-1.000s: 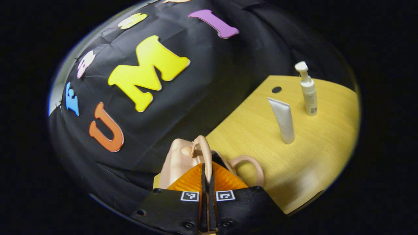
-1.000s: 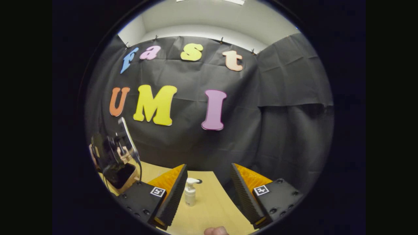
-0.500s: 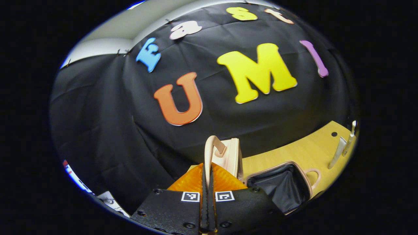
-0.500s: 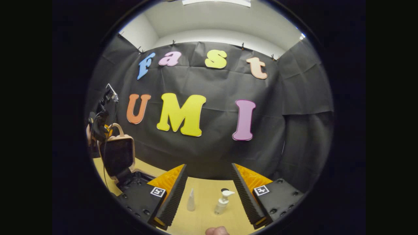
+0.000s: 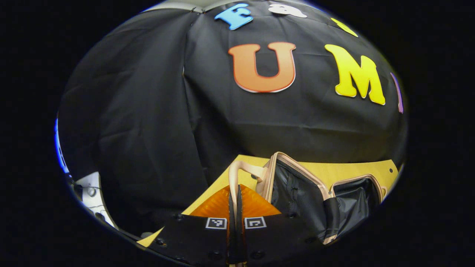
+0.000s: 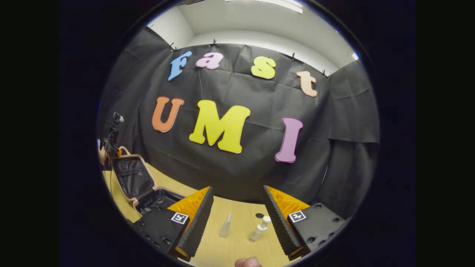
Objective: First open the suitcase, pack the skin care products into it, and then close the suitcase.
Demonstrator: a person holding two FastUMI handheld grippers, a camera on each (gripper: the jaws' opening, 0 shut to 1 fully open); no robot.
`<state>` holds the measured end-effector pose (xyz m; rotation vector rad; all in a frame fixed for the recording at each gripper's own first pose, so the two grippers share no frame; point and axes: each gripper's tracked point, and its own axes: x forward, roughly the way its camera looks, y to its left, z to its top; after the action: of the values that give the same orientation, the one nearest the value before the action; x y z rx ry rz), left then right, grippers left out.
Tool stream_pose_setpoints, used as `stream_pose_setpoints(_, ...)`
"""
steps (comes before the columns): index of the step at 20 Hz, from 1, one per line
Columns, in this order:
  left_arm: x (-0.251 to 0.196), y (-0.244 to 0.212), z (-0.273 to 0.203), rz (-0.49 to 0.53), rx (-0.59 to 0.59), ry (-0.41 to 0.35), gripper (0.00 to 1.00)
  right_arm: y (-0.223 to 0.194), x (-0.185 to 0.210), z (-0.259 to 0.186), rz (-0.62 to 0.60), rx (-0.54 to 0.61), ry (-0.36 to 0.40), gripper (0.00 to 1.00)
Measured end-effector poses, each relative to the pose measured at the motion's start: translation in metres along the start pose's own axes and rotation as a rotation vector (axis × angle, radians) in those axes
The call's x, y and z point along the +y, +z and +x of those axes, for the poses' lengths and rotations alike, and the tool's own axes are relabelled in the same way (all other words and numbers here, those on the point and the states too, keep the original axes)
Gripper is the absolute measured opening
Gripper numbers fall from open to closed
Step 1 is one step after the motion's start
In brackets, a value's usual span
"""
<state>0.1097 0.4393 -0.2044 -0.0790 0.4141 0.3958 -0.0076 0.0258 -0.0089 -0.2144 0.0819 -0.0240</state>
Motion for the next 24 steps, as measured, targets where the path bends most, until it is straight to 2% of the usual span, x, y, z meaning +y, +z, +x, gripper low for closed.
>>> stream_pose_setpoints(3,0.016,-0.047,0.028,-0.143,0.102,-0.004,0.03,-0.009,-0.006,0.003,-0.036,0.036,-0.027,0.79)
stream_pose_setpoints(5,0.021,-0.064,0.04,-0.181,0.142,-0.005,0.04,-0.014,-0.011,0.003,-0.034,0.056,-0.049,0.79)
stream_pose_setpoints(10,0.02,-0.09,0.055,-0.148,0.228,0.022,0.1,-0.021,-0.012,0.01,-0.029,0.083,-0.07,0.8)
stream_pose_setpoints(11,0.025,-0.095,0.056,-0.112,0.253,0.046,0.03,-0.022,-0.012,0.011,-0.025,0.084,-0.071,0.8)
stream_pose_setpoints(12,0.028,-0.094,0.057,-0.073,0.261,0.057,0.2,-0.023,-0.012,0.011,-0.023,0.085,-0.071,0.79)
stream_pose_setpoints(14,0.027,-0.086,0.055,-0.045,0.237,0.064,0.28,-0.021,-0.014,0.015,-0.016,0.08,-0.072,0.79)
stream_pose_setpoints(15,0.025,-0.075,0.048,-0.023,0.22,0.072,0.4,-0.021,-0.016,0.015,-0.006,0.076,-0.074,0.77)
stream_pose_setpoints(16,0.02,-0.06,0.038,0.006,0.186,0.077,0.48,-0.022,-0.019,0.017,0.004,0.074,-0.076,0.79)
stream_pose_setpoints(17,0.011,-0.042,0.027,0.034,0.148,0.061,0.61,-0.024,-0.022,0.018,0.017,0.074,-0.076,0.79)
stream_pose_setpoints(18,-0.002,-0.024,0.014,0.061,0.092,0.041,0.6,-0.026,-0.024,0.02,0.035,0.075,-0.072,0.8)
stream_pose_setpoints(19,-0.018,-0.007,-0.001,0.084,0.046,0.029,0.96,-0.029,-0.026,0.021,0.05,0.076,-0.073,0.79)
stream_pose_setpoints(21,-0.057,0.018,-0.036,0.092,-0.02,0.009,1.0,-0.033,-0.033,0.024,0.072,0.071,-0.066,0.81)
stream_pose_setpoints(24,-0.122,0.046,-0.098,0.115,-0.119,-0.016,1.0,-0.038,-0.046,0.026,0.108,0.06,-0.048,0.79)
